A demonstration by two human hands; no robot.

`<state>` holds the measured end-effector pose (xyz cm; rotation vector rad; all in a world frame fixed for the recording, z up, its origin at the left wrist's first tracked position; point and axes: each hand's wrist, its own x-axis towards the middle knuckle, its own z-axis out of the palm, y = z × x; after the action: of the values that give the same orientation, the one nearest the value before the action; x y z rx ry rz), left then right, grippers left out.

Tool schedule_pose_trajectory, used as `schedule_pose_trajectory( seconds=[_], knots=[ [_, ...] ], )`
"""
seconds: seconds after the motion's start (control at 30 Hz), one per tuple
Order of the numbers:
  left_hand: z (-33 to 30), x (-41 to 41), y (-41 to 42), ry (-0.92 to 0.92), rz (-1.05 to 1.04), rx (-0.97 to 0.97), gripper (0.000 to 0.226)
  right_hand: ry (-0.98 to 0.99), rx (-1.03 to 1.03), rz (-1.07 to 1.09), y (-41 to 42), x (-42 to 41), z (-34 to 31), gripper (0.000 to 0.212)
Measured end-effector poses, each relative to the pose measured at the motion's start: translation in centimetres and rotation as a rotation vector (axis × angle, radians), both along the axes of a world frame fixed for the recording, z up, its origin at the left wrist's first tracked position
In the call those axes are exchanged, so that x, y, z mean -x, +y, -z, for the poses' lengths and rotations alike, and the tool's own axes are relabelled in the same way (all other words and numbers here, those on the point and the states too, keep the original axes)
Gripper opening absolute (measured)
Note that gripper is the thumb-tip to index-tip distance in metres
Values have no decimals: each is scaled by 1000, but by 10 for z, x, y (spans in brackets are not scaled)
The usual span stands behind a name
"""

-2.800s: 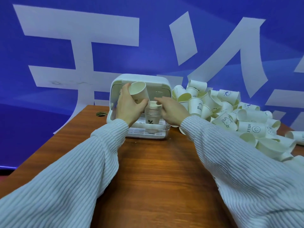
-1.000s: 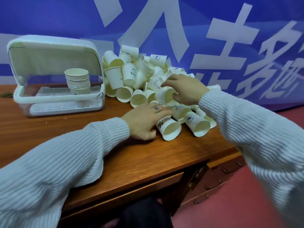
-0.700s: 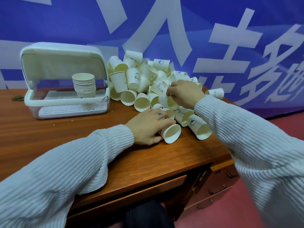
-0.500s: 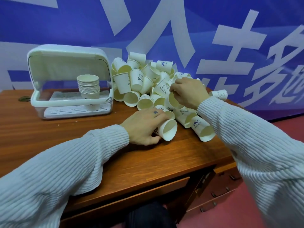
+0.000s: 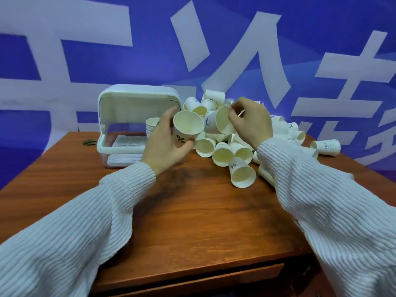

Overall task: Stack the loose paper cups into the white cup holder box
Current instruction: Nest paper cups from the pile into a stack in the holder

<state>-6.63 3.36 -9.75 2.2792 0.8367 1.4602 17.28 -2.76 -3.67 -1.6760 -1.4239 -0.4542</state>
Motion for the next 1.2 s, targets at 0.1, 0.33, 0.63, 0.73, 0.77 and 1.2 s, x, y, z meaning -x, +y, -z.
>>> schedule_pose_trajectory(
  seconds=[0.1,0.33,0.63,0.73,0.77,1.2],
  knots=[
    [-9,25,14,-126,-102,58,81,174,-7,-61,26,28,-7,18],
    [-15,60,43,-334,-239,216,71,260,64,-149,87,89,-14,18],
    [-12,77,64,-363,-272,244,69,130,278,-84,132,124,-7,19],
    [-13,79,73,-344,-261,249,76,118,386,-85,142,126,-5,17],
    [-14,79,76,-329,-259,244,79,112,420,-79,145,127,-4,17],
    [-41,54,96,-168,-262,191,76,151,568,-161,157,132,22,30]
  ],
)
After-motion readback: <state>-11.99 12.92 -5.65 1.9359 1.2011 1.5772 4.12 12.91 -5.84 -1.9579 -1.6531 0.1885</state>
